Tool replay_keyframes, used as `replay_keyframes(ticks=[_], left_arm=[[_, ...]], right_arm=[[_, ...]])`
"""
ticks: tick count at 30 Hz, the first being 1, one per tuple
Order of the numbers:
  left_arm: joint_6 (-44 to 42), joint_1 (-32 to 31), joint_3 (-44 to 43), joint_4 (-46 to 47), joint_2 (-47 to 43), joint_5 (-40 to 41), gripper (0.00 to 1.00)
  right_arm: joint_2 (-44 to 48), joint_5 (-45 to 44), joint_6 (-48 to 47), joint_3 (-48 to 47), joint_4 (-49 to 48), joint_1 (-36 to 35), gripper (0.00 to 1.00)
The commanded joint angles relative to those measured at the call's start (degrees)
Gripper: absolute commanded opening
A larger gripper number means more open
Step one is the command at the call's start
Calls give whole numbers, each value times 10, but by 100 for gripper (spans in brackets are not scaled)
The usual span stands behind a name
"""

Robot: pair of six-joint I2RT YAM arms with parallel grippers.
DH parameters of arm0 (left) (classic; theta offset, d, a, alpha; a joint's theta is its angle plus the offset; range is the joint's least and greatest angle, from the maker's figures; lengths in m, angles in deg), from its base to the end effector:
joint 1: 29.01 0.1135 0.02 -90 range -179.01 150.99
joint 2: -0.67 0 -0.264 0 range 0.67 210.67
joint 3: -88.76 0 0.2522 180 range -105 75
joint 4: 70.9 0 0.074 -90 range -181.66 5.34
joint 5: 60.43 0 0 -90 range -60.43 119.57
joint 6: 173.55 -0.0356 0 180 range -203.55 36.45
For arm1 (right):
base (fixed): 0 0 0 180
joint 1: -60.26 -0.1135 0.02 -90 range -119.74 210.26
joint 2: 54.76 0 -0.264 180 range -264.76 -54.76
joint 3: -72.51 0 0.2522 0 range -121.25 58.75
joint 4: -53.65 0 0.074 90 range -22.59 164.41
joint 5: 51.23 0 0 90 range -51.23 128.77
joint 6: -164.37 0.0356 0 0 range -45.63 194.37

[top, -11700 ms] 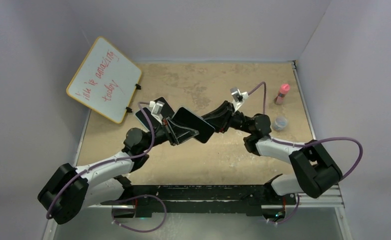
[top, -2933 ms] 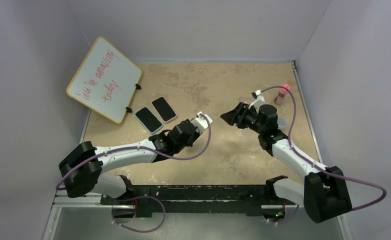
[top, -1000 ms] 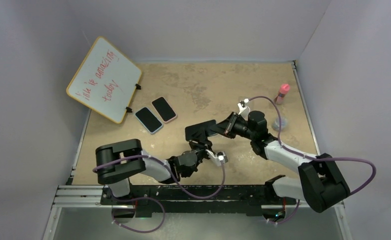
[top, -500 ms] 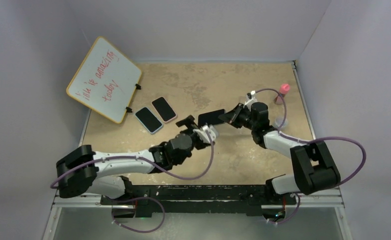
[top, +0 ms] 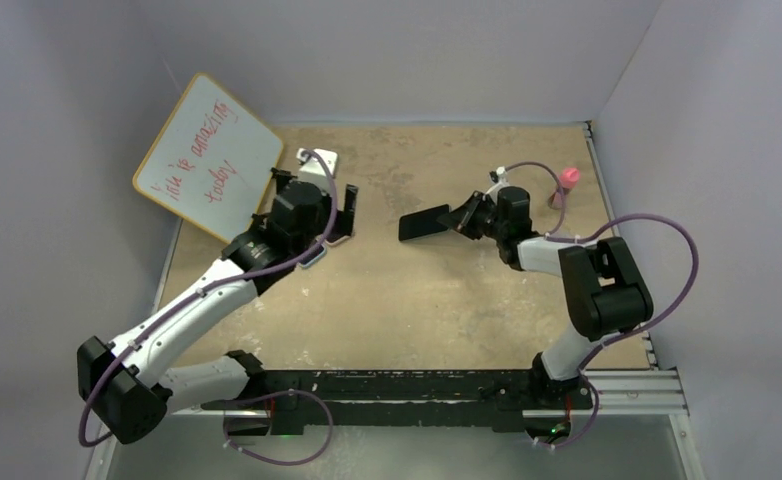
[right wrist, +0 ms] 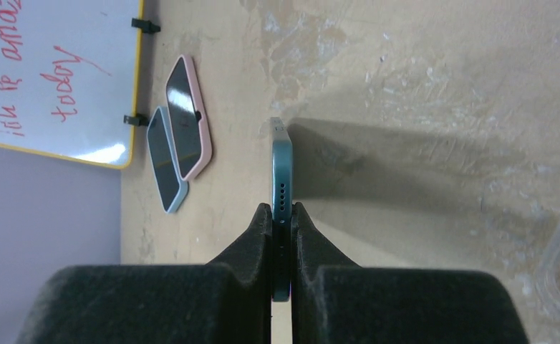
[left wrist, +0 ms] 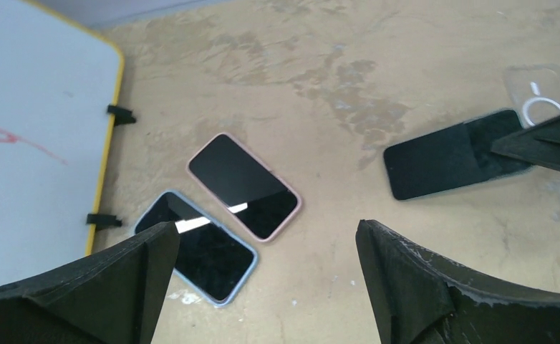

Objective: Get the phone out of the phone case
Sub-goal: Place the phone at the center of the board.

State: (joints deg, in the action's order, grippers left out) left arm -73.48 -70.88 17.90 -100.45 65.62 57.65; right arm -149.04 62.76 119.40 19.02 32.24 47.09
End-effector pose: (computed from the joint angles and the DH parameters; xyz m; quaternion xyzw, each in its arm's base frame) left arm 0.2016 -0.1581 0.3364 0.0948 0.8173 -0.0499 0.5662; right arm 0.3191 0.0895 0.1767 0.1036 0.8005 0.4232 0.4115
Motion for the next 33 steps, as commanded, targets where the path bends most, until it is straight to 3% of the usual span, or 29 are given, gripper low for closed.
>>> replay_keyframes(ticks=[1, 4, 7, 23, 33], left_arm=[[43, 97, 10, -38, -2, -80, 100], [77, 180, 21, -39, 9, -169, 100], [75, 213, 21, -39, -6, -159, 100], [67, 216, 41, -34, -30, -125, 100], [71, 221, 42, -35, -29, -117, 100]], right_arm=[[-40, -19, 8, -45, -47, -1, 0], [-68, -29, 17, -63, -52, -1, 0], [-91, -35, 24, -73, -58, -2, 2], [-163, -38, -14, -105, 11, -1, 49], [-170, -99, -96, -182, 123, -1, 68]])
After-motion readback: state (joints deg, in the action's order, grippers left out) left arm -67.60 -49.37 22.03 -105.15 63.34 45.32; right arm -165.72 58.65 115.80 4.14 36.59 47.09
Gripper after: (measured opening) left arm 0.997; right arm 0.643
